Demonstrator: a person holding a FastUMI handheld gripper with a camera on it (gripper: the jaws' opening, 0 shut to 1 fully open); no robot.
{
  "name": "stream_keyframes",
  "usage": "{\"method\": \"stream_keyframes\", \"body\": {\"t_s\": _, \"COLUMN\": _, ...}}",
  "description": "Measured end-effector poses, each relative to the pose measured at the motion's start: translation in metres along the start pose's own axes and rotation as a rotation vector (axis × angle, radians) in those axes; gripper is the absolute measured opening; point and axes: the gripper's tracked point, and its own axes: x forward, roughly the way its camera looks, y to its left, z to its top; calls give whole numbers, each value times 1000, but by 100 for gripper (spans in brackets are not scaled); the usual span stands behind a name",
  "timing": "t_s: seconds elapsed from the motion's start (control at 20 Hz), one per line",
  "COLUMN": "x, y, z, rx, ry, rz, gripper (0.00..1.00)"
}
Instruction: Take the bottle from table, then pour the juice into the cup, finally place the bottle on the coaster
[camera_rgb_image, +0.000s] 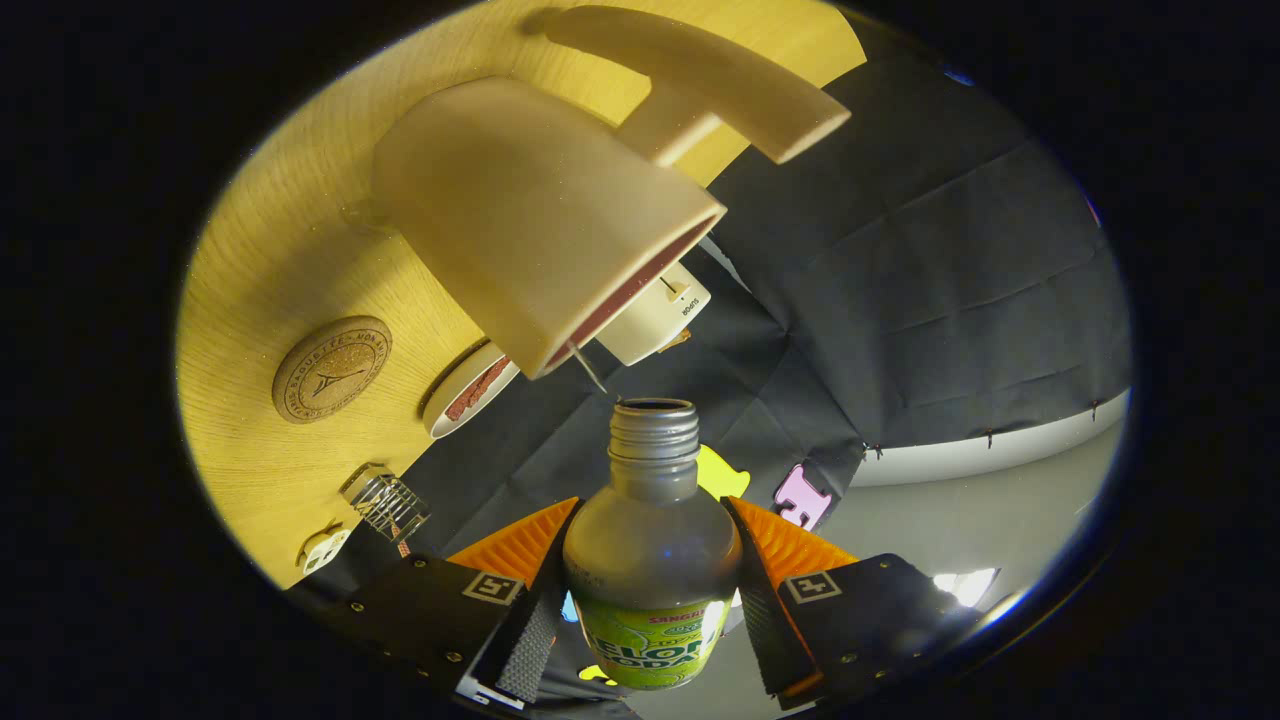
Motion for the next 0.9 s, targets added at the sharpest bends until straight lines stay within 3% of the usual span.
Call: {"method": "stream_keyframes", "body": {"t_s": 0.9, "x": 0, "y": -7, "z": 10, "rx": -60, "ry": -22, "rz": -41, "gripper": 80}}
